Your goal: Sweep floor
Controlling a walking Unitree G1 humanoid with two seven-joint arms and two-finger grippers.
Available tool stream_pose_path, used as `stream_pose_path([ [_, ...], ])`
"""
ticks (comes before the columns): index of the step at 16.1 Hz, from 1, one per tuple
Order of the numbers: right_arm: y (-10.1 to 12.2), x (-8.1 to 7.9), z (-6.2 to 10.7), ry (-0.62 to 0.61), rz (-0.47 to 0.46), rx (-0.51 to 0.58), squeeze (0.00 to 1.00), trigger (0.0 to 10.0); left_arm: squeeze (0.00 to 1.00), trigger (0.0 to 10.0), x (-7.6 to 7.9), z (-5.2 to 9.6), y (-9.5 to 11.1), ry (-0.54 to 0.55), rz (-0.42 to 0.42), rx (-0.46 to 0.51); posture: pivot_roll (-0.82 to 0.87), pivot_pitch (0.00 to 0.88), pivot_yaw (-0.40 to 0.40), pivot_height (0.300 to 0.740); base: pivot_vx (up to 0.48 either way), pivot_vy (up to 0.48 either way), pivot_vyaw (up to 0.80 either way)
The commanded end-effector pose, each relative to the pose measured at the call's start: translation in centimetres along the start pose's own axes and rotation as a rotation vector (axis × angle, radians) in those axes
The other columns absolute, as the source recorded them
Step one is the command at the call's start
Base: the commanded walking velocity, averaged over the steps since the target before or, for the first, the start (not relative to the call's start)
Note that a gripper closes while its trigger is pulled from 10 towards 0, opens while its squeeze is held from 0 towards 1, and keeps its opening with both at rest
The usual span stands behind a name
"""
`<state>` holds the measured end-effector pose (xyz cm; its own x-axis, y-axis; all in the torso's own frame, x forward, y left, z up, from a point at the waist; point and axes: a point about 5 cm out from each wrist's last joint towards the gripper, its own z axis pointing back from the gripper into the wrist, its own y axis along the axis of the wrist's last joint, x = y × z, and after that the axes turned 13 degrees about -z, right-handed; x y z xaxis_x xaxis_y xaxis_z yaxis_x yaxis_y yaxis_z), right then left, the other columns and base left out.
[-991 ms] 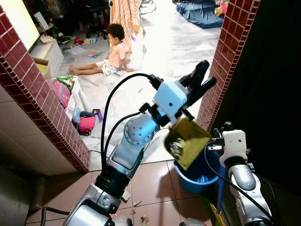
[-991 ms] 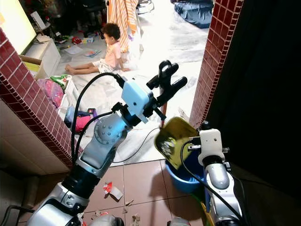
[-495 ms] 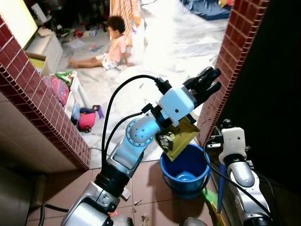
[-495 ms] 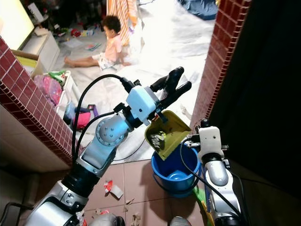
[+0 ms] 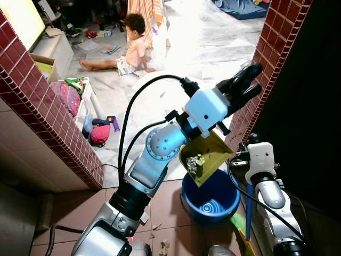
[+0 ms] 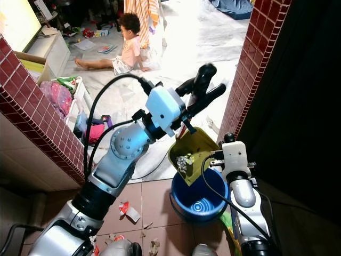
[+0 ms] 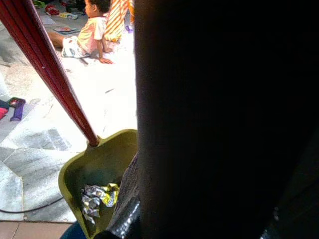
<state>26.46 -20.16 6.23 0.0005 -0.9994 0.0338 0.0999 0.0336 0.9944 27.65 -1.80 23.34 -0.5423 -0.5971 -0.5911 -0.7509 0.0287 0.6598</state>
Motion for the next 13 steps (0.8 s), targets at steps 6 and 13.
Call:
stream_pose_path([
  [6,-0.4,4.0,-0.4,-0.171,0.191,-0.061,0.0,10.0,0.0,10.0,-0.4,-1.2,3.7,-0.137,-0.186,0.132,-0.04,0.0,0.045,0.74,0.0,0.0,0.0],
  [13,-0.5,2.3,-1.2,-0.127,0.165,-0.048,0.0,10.0,0.0,10.0,-0.9,-1.2,4.0,-0.132,-0.191,0.131,-0.03,0.0,0.042,0.74,0.0,0.0,0.0],
])
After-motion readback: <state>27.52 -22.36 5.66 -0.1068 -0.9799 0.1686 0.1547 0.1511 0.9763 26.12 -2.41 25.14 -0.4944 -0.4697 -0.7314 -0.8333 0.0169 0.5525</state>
